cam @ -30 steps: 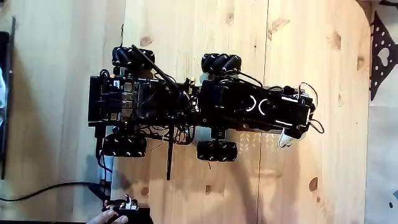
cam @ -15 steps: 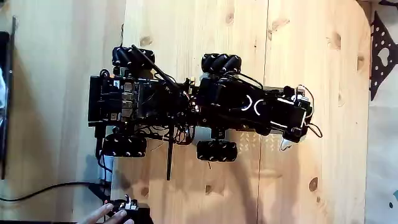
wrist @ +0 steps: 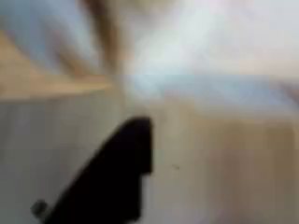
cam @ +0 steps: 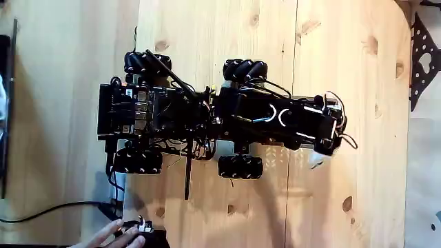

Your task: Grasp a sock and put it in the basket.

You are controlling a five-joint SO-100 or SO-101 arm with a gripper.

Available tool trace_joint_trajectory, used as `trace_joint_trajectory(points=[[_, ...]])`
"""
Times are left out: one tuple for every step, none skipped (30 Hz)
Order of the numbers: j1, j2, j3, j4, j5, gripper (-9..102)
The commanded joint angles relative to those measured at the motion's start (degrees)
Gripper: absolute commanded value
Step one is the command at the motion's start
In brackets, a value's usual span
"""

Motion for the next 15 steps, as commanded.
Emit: trace_joint_trajectory(points=[[-3.5,4.3,3.8,12.7,-1.1,40],[-4.2,5.6,3.8,12.7,-1.1,40],[-5.1,6.9,3.8,12.8,-0.3,40],[-6.2,8.2,3.8,12.8,1.8,40],[-7.2,9.4,3.9,12.5,4.3,40],[-8.2,11.0,4.4,11.7,7.6,40],[-9.0,12.9,4.7,11.0,11.2,40],[-9.5,14.3,4.7,10.5,14.9,40],[-10.5,15.7,4.8,9.6,20.4,40],[-12.4,17.7,5.1,8.3,27.6,40],[-13.6,18.5,5.7,6.7,33.6,40],[-14.9,19.2,6.2,5.2,39.0,40],[-16.3,19.7,6.9,3.7,44.5,40],[-17.8,20.1,8.2,1.4,49.8,41],[-19.6,21.2,9.9,-2.5,57.0,41]])
